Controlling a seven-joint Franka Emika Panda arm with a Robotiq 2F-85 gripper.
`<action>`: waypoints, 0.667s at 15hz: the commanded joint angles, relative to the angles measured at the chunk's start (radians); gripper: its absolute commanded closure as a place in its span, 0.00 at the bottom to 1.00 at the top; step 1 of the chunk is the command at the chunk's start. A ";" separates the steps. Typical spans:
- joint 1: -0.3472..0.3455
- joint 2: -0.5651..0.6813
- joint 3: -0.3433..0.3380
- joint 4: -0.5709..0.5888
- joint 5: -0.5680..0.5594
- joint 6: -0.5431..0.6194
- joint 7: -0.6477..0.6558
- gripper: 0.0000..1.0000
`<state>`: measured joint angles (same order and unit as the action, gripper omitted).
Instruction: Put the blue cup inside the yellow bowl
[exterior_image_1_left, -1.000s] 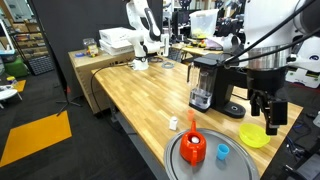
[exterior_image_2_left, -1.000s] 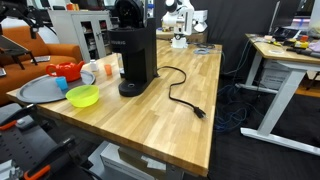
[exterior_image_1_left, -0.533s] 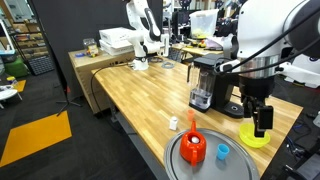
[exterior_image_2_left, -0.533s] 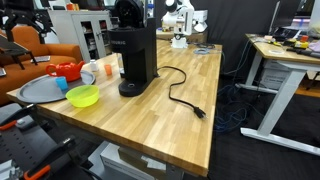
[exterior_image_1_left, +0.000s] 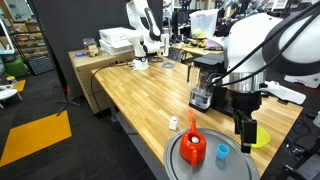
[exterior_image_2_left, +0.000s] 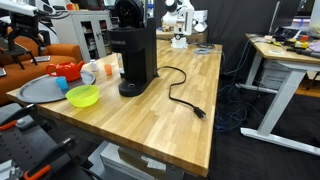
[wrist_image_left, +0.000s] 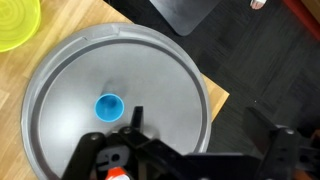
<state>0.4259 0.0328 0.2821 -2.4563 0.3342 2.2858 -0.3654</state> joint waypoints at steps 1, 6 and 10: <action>-0.041 0.017 0.028 0.014 0.041 -0.027 -0.071 0.00; -0.044 0.005 0.034 0.012 0.042 -0.062 -0.088 0.00; -0.043 0.021 0.035 0.014 0.032 -0.040 -0.071 0.00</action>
<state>0.4074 0.0373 0.2920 -2.4457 0.3781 2.2234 -0.4568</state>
